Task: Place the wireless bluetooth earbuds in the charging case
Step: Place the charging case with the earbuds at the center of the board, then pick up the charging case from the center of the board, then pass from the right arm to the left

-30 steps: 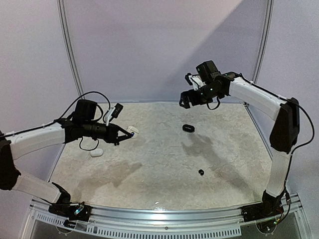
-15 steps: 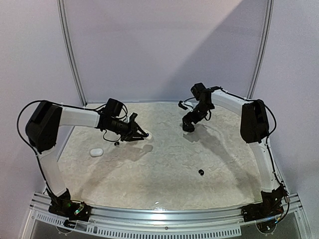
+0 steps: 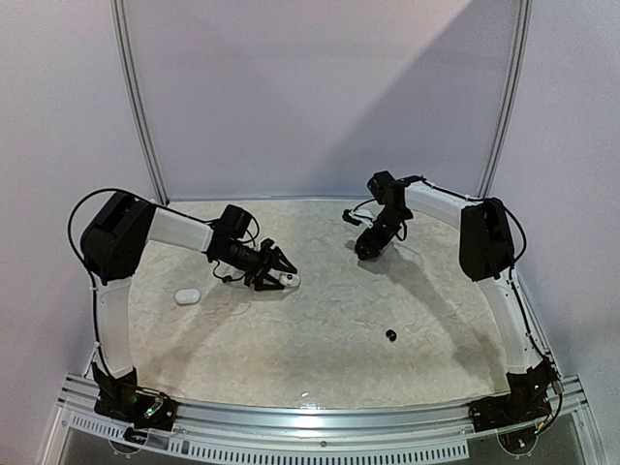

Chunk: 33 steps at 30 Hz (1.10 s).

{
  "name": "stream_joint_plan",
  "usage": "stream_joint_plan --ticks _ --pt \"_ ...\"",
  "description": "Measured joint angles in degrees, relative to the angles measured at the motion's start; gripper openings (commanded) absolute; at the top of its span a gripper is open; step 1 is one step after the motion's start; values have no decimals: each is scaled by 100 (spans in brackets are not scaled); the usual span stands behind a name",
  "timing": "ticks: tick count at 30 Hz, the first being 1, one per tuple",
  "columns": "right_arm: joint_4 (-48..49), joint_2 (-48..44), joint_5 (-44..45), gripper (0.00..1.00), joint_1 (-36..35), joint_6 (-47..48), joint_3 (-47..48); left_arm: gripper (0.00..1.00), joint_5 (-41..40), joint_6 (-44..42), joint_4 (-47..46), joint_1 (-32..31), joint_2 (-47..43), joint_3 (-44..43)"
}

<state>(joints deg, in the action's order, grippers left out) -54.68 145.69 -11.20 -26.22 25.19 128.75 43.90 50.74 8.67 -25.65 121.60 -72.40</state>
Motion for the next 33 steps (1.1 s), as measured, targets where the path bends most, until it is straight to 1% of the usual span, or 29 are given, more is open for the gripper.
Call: stream_joint_plan --ticks 1,2,4,6,8,12,15,17,19,21,23,25,27,30,33 --pt "-9 0 0 58 0 37 2 95 39 50 -9 7 -15 0" --pt "-37 0 0 51 0 94 4 99 57 35 -11 7 -37 -13" --pt "-83 0 -2 35 0 125 7 99 26 66 50 2 -151 -50" --pt "-105 0 2 27 4 205 7 99 -127 9 302 0 -216 -101" --pt "-98 0 -11 22 4 203 9 99 -334 -125 734 2 -284 -227" --pt "35 -44 -57 17 4 234 -94 99 -837 -533 1751 7 -492 -529" --pt "280 -216 -120 15 4 225 -420 99 -1045 -968 2332 7 -798 -750" --pt "413 -391 -140 14 -4 195 -671 99 -1115 -1338 2551 7 -1158 -813" --pt "673 -691 -133 12 -37 146 -1032 96 -1108 -1703 2597 7 -1576 -802" --pt "1110 -1211 -59 11 -118 87 -1587 93 -1062 -2083 2483 7 -2124 -675" --pt "1628 -1888 68 9 -286 61 -2168 92 -955 -2481 2238 9 -2835 -389" --pt "2323 -2765 212 8 -619 72 -2861 92 -826 -2828 1950 13 -3515 -94" --pt "3069 -3694 382 8 -1137 133 -3379 91 -706 -3147 1624 17 -4227 173" --pt "4026 -4607 726 7 -1991 372 -3641 91 -494 -3464 1143 17 -4944 380" --pt "4811 -5069 1169 6 -2824 793 -3648 91 -284 -3585 667 11 -5377 588"
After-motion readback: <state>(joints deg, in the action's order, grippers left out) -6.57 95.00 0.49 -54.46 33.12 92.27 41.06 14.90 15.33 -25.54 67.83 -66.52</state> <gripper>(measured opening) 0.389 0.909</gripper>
